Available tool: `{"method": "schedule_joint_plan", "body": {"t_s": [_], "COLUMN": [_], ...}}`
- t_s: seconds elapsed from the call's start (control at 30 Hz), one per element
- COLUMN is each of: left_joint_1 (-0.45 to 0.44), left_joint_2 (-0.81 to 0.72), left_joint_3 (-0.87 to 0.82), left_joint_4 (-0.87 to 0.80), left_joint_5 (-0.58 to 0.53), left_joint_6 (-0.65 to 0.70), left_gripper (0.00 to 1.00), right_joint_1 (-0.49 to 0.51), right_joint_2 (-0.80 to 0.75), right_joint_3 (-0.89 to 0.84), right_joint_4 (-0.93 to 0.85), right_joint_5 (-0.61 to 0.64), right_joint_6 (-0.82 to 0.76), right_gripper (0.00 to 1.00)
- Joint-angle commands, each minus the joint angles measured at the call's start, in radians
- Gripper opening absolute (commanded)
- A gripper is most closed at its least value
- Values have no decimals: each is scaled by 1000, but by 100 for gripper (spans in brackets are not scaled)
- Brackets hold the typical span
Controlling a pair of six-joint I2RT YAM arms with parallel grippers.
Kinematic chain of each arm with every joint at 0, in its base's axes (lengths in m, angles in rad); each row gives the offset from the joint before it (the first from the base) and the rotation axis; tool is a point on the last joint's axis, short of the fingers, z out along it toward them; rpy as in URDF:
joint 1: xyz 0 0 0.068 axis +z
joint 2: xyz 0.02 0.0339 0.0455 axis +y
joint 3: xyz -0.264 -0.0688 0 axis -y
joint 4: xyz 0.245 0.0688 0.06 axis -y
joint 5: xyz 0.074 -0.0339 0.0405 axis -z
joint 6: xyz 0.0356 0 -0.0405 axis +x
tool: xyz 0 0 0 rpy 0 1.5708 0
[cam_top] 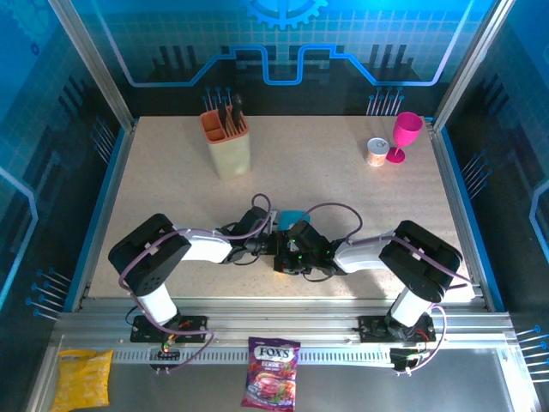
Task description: Fold a paper plane with a square sheet of paper (pick it up from the middle)
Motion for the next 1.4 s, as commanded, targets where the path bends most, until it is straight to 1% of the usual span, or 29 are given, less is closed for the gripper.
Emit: {"method": "schedule_joint_plan", "body": {"t_s": [0.0, 0.37, 0.57, 1.0, 1.37], "left_joint_1": [28, 82, 107, 130, 170], "left_joint_2": [-20, 85, 139, 266, 357], "left_joint_3": [36, 96, 145, 373, 565], "left_joint_4": [-39, -38, -62, -228, -316], "left_joint_5": [30, 31, 24, 5, 10], "left_joint_6": [12, 43, 55, 114, 155], "left_gripper": [0, 0, 0, 0, 0], "right_joint_1": [-13, -44, -48, -46, -38], "right_joint_2": [34, 28, 37, 82, 92], "right_joint_3": [-50, -84, -92, -112, -138], "right_joint_4": [-129, -197, -205, -176, -135], "right_joint_5": [62, 52, 42, 26, 20], "right_joint_6": [13, -25, -41, -39, -19], "right_gripper": [0, 0, 0, 0, 0]}}
